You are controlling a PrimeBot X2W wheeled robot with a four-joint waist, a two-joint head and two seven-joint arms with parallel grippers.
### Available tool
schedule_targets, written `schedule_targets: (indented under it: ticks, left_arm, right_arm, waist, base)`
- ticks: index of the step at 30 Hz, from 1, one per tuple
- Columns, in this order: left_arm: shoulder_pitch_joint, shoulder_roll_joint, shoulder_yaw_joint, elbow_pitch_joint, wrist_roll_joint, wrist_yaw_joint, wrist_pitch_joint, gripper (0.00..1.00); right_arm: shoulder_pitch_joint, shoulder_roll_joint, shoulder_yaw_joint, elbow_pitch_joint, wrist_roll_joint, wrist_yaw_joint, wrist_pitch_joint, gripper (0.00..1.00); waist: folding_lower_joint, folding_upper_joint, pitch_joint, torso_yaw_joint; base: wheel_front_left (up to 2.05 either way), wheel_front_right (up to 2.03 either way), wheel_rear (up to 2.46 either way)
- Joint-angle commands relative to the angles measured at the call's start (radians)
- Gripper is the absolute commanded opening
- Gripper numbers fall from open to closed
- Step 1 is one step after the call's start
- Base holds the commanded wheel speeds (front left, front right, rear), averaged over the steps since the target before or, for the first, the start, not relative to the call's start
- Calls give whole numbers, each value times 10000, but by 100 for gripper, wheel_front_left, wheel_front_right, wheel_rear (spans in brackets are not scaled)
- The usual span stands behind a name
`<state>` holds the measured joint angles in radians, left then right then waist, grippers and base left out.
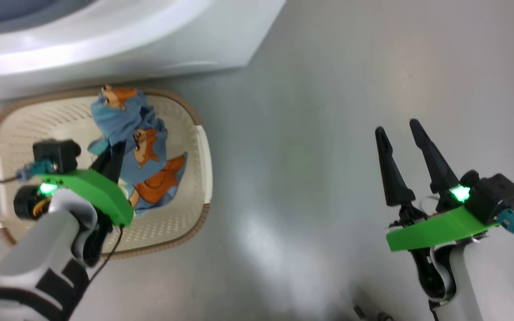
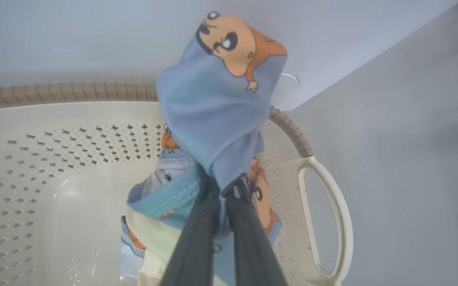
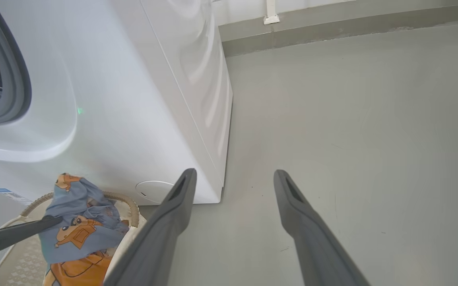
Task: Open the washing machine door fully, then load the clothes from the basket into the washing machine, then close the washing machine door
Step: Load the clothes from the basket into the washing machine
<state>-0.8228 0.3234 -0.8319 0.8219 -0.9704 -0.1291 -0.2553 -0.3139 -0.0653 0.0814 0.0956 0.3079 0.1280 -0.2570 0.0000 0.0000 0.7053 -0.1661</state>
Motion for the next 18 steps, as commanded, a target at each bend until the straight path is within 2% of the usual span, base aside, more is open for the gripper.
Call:
schedule_targets:
  ticks: [1,18]
  left_arm:
    - [311,258,420,-198,145,-16,-65,0]
    - [3271,-188,4042,-1771,2728,-16,-65,0]
  right_arm:
    - [453,-68,146,-133,-85,27,-48,100]
    - [1984,-717,44,453,229,27,-48,100]
  waist:
    - [0,0,-719,507]
    - [0,0,-3623,1354]
  base:
    - [0,0,0]
    - [0,0,0]
